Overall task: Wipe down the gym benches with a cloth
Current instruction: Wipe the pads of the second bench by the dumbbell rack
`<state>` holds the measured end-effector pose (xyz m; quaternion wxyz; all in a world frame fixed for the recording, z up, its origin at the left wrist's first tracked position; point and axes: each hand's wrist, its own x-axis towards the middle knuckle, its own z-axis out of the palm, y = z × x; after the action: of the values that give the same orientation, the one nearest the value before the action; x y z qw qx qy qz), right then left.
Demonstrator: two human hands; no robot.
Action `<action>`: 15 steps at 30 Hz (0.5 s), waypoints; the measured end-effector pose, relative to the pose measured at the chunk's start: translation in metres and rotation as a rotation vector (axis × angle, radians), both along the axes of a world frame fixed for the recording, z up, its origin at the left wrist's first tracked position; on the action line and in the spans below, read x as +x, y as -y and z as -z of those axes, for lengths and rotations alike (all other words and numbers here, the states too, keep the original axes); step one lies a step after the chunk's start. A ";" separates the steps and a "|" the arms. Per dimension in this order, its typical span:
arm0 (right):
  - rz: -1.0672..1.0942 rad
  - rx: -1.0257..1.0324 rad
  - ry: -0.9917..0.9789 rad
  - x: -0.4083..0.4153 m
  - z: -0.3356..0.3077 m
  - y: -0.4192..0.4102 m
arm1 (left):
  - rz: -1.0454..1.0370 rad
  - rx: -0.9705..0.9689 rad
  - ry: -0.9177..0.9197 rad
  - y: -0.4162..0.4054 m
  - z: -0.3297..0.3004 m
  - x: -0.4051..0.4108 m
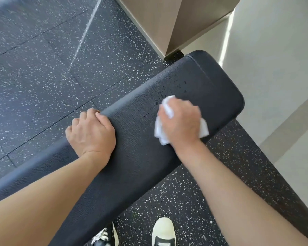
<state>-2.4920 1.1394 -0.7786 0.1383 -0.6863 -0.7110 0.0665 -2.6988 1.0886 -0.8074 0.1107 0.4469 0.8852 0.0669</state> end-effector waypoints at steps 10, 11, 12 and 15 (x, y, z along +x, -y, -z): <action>-0.504 0.105 0.008 -0.003 0.003 0.001 | -0.006 -0.006 -0.001 -0.001 -0.001 0.001; -0.430 0.124 0.051 0.022 0.005 -0.009 | -0.007 -0.004 -0.001 -0.001 -0.001 0.001; -0.325 0.124 0.076 0.049 0.005 -0.020 | -0.007 -0.004 -0.001 -0.001 -0.001 0.001; 0.046 0.044 -0.001 0.104 0.003 -0.034 | -0.008 -0.013 0.002 -0.001 -0.001 0.000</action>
<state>-2.3880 1.1734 -0.7816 0.1552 -0.6993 -0.6961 0.0483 -2.6985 1.0896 -0.8060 0.1142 0.4427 0.8872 0.0619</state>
